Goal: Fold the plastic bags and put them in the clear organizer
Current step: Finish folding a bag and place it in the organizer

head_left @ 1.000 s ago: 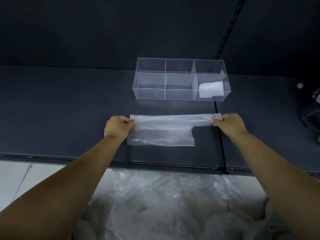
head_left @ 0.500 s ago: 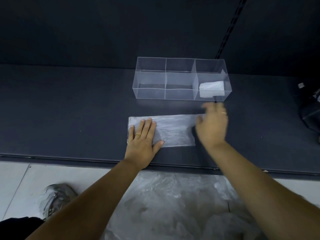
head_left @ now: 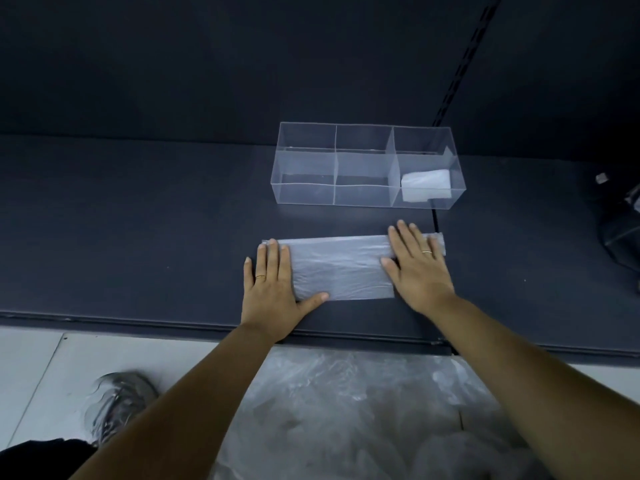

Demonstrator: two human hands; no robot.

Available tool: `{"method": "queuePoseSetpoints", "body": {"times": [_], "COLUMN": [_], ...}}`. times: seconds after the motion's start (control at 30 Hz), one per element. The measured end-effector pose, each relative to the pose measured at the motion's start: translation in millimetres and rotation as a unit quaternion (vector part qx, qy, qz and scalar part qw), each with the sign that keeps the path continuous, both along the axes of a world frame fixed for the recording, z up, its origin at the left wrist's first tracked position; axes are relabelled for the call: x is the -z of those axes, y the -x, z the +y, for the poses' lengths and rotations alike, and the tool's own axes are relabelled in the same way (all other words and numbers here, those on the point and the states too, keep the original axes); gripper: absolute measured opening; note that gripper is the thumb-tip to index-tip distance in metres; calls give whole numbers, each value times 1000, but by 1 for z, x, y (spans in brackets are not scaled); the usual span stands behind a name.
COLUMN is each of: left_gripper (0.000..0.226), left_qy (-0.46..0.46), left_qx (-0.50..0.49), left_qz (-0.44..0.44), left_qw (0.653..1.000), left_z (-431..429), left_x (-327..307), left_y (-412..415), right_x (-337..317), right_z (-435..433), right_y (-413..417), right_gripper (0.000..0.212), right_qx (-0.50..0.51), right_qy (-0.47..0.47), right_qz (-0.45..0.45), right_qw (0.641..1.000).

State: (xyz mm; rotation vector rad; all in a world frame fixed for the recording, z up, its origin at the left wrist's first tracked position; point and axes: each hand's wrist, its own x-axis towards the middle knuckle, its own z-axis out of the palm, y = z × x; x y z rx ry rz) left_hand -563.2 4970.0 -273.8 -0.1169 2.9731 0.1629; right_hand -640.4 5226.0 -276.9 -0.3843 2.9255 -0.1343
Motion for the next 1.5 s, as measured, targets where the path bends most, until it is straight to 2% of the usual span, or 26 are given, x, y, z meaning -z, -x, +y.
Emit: {"method": "queuePoseSetpoints", "body": {"times": [0.07, 0.13, 0.2, 0.27, 0.33, 0.43, 0.57, 0.63, 0.73, 0.8, 0.87, 0.9, 0.93, 1.0, 1.07, 1.13, 1.2, 1.27, 1.4, 1.5], "left_gripper": [118, 116, 109, 95, 83, 82, 82, 74, 51, 33, 25, 23, 22, 20, 22, 25, 29, 28, 21, 15], "left_qy": [-14, -41, -55, -81, -119, -154, -134, -121, -97, -69, -54, -51, -49, -44, -49, -70, -118, -172, -302, -418], "left_qx": [-3, -2, 43, 116, 158, 131, 122, 130, 156, 192, 212, 217, 220, 219, 214, 213, 201, 164, 24, -112], "left_qz": [-9, 0, 34, 45, 20, -3, -10, -10, 5, 27, 43, 41, 36, 26, 25, 32, 31, 19, -29, -37], "left_qw": [1000, 999, 997, 989, 980, 979, 983, 984, 983, 979, 975, 974, 974, 974, 975, 974, 972, 971, 953, 901], "left_z": [-2, -2, 0, 4, 8, 10, 12, 10, 7, 10, 12, 12, 12, 12, 13, 12, 9, 4, -13, -29], "left_x": [-3, -8, -14, -16, -15, -16, -22, -25, -31, -37, -45, -47, -47, -45, -43, -42, -43, -46, -47, -43], "left_y": [-1, -2, -4, -8, -13, -15, -8, -5, 4, 10, 14, 15, 16, 18, 23, 26, 26, 25, 29, 28], "right_x": [-10, -22, -31, -31, -29, -34, -35, -44, -65, -75, -86, -90, -92, -88, -77, -63, -53, -48, -43, -35], "right_z": [14, 17, 13, 10, 8, 0, -6, -1, 9, 14, 17, 18, 19, 16, 9, 2, 0, 5, 11, 5], "right_y": [-3, -16, -36, -53, -58, -49, -30, -20, -5, 1, 4, 3, 1, -3, -11, -17, -18, -16, -5, 2], "right_gripper": [64, 59, 45, 32, 20, 4, 9, 11, 14, 16, 8, 22, 48, 88, 94, 75, 37, 5, 15, 20], "right_qx": [8, -6, -54, -85, -71, -48, -67, -59, -44, -80, -144, -178, -209, -250, -270, -252, -181, -86, 49, 119], "right_qy": [14, 92, 159, 155, 159, 175, 131, 171, 207, 176, 114, 77, 48, 16, 3, 26, 137, 251, 366, 412], "right_qz": [30, 72, 76, 56, 45, 44, -16, -96, -220, -222, -148, -114, -93, -86, -93, -82, -66, -79, -169, -169], "right_qw": [999, 993, 983, 983, 984, 982, 989, 979, 952, 956, 972, 974, 972, 964, 958, 964, 972, 961, 914, 887]}}
